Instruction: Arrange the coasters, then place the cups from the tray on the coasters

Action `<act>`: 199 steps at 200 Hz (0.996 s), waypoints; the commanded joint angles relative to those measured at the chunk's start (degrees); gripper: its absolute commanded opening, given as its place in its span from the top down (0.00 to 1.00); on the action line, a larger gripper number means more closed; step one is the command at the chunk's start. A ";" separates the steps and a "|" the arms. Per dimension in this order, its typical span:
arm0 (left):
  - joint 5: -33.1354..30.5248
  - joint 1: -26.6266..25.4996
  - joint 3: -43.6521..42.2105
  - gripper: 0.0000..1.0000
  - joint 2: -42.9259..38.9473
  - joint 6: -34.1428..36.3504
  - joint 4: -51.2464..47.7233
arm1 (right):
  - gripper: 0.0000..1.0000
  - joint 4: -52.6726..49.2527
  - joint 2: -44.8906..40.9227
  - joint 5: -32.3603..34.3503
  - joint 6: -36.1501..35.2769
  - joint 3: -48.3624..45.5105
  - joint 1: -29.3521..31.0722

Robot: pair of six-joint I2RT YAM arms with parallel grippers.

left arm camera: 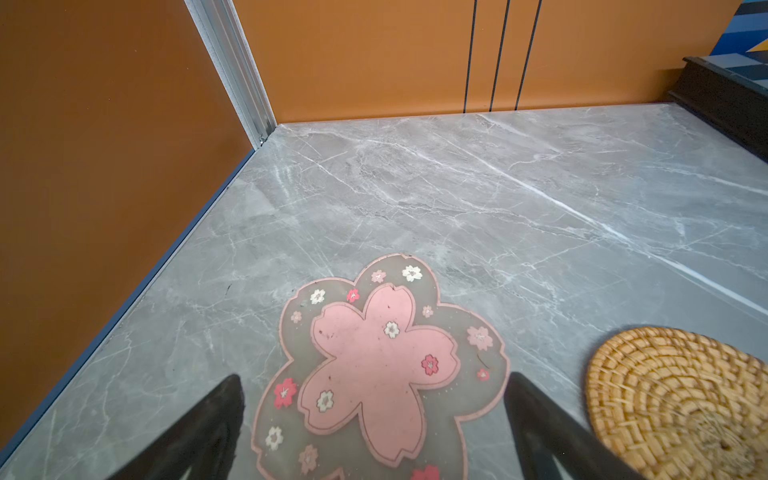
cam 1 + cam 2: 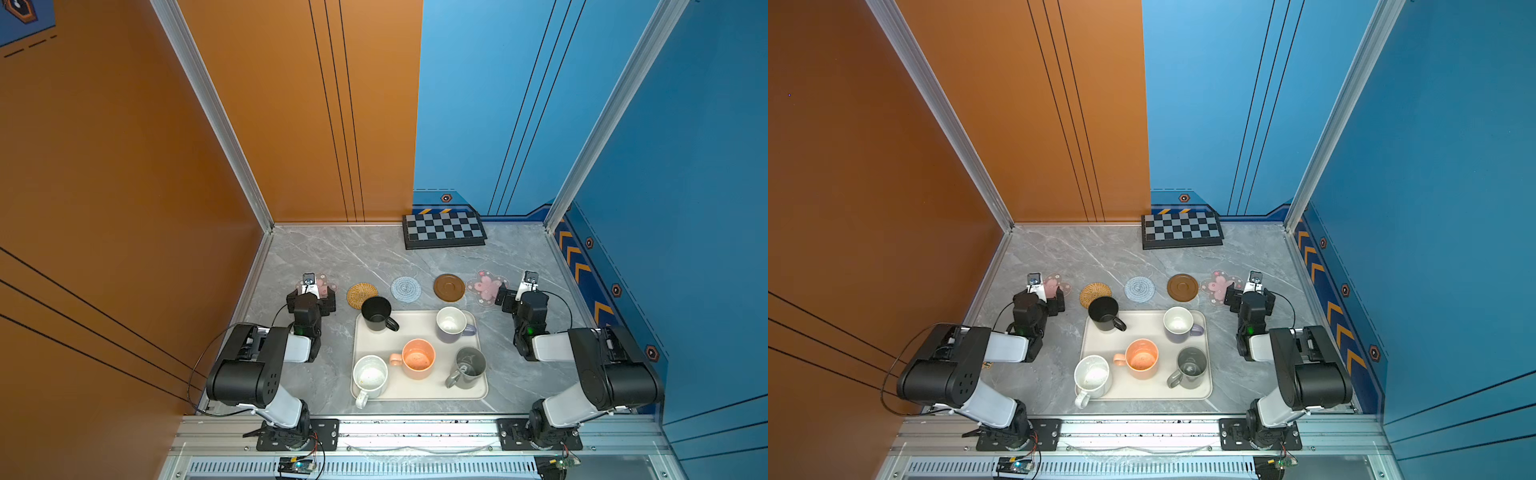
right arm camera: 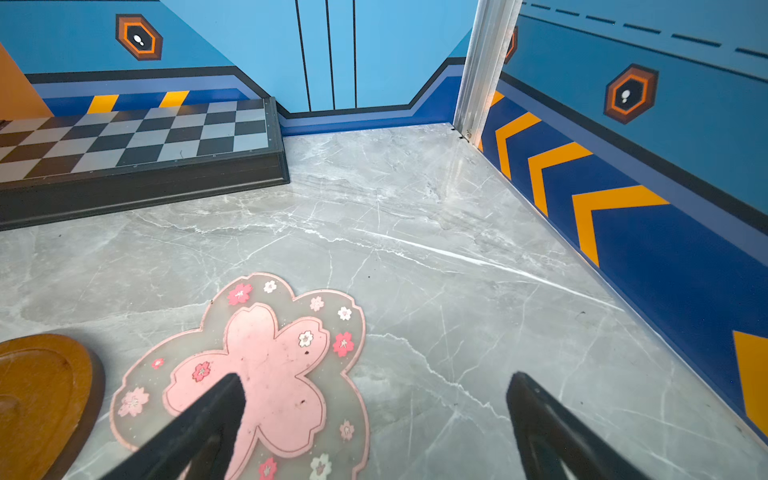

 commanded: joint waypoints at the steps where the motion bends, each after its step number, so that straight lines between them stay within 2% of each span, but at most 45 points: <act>1: 0.51 -0.34 0.63 0.02 0.30 0.94 0.75 | 0.00 -0.80 -0.09 -0.63 -0.24 0.56 -0.10; 96: 1.46 0.36 1.05 0.02 0.32 0.47 -0.08 | 0.00 -0.88 -0.09 -0.51 -0.27 0.57 -0.10; 199: 3.50 1.57 1.65 0.02 0.22 -0.31 -1.44 | 0.00 -1.85 -0.09 -3.75 -0.68 0.99 -0.72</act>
